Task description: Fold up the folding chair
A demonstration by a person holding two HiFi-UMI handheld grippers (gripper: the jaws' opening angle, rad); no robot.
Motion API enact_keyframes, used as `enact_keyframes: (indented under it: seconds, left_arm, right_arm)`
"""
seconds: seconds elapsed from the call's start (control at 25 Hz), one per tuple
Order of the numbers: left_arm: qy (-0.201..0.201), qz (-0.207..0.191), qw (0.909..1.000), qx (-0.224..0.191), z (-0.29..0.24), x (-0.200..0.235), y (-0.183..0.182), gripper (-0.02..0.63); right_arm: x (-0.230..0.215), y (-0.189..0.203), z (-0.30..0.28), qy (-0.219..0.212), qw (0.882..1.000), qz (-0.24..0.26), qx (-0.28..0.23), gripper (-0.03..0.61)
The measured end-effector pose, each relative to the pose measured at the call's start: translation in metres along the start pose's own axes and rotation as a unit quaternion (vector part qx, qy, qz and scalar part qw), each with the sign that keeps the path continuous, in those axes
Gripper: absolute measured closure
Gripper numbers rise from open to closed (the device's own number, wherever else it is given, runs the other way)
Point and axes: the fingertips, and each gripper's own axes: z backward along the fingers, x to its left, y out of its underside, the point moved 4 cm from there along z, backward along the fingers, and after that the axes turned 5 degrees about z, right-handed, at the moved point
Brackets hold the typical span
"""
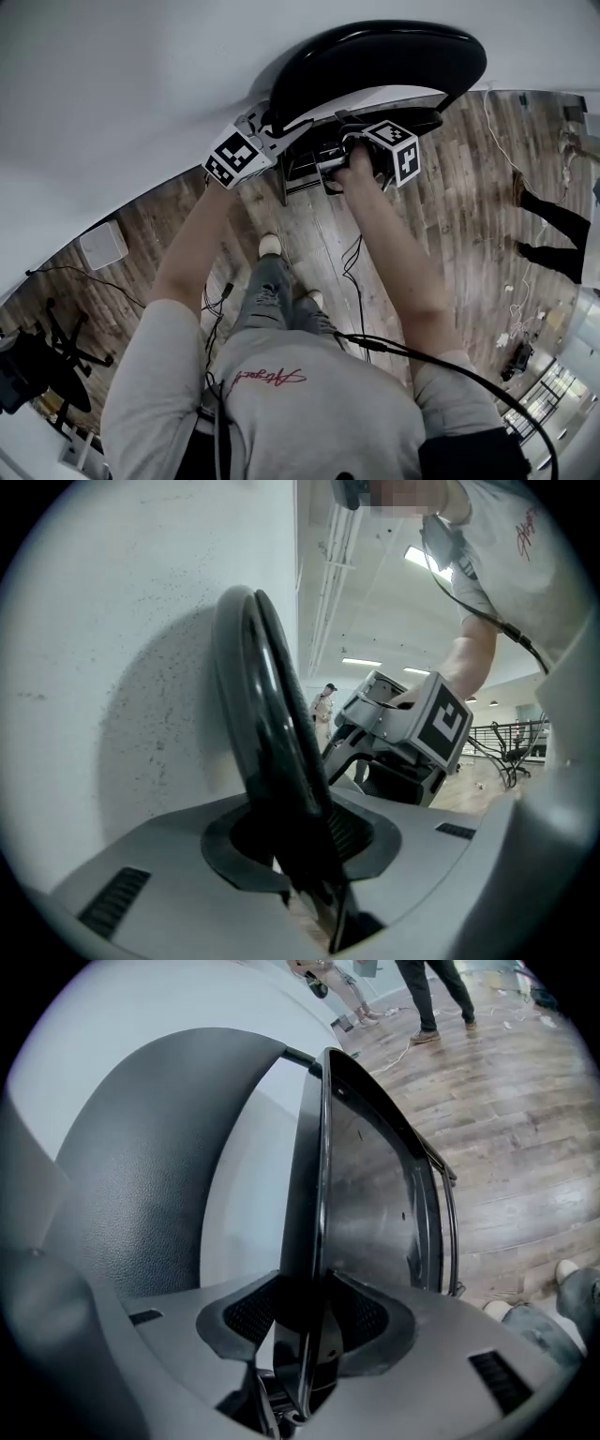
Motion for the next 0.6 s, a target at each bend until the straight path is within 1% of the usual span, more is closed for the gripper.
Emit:
enact_keyframes:
  seconds: [0.08, 0.12, 0.2, 0.28, 0.4, 0.44, 0.48, 0.52, 0.56, 0.6]
  left_arm:
    - [-0.021, 0.017, 0.9995, -0.017, 0.007, 0.007, -0.001, 0.448]
    - [-0.033, 0.027, 0.9987, -0.027, 0.011, 0.009, -0.001, 0.420]
    - [-0.059, 0.046, 0.9962, -0.045, 0.022, 0.008, 0.002, 0.406]
    - [-0.088, 0.062, 0.9926, -0.057, 0.035, 0.004, 0.008, 0.400]
    - [-0.137, 0.085, 0.9842, -0.073, 0.058, -0.001, 0.018, 0.396]
    - [-0.156, 0.093, 0.9803, -0.078, 0.066, -0.003, 0.020, 0.396]
    - [-0.174, 0.100, 0.9760, -0.084, 0.074, -0.007, 0.020, 0.396]
    - [-0.189, 0.107, 0.9717, -0.092, 0.082, -0.012, 0.020, 0.396]
    - [-0.201, 0.112, 0.9679, -0.099, 0.089, -0.018, 0.018, 0.396]
    - [-0.211, 0.116, 0.9648, -0.107, 0.095, -0.026, 0.014, 0.396]
  right_arm:
    - [0.000, 0.000, 0.001, -0.026, 1.000, 0.005, -0.006, 0.400]
    - [0.000, 0.000, 0.002, -0.042, 0.999, 0.015, -0.012, 0.396]
    - [0.000, 0.001, 0.008, -0.077, 0.995, 0.053, -0.031, 0.396]
    - [-0.001, 0.001, 0.017, -0.101, 0.989, 0.093, -0.062, 0.393]
    - [-0.010, -0.004, 0.036, -0.112, 0.977, 0.129, -0.131, 0.382]
    - [-0.012, -0.006, 0.045, -0.115, 0.969, 0.150, -0.156, 0.382]
    - [-0.013, -0.009, 0.056, -0.120, 0.958, 0.185, -0.183, 0.382]
    - [-0.011, -0.011, 0.068, -0.128, 0.940, 0.236, -0.209, 0.382]
    - [-0.007, -0.009, 0.081, -0.142, 0.916, 0.297, -0.230, 0.383]
    - [-0.001, -0.005, 0.096, -0.161, 0.886, 0.360, -0.245, 0.389]
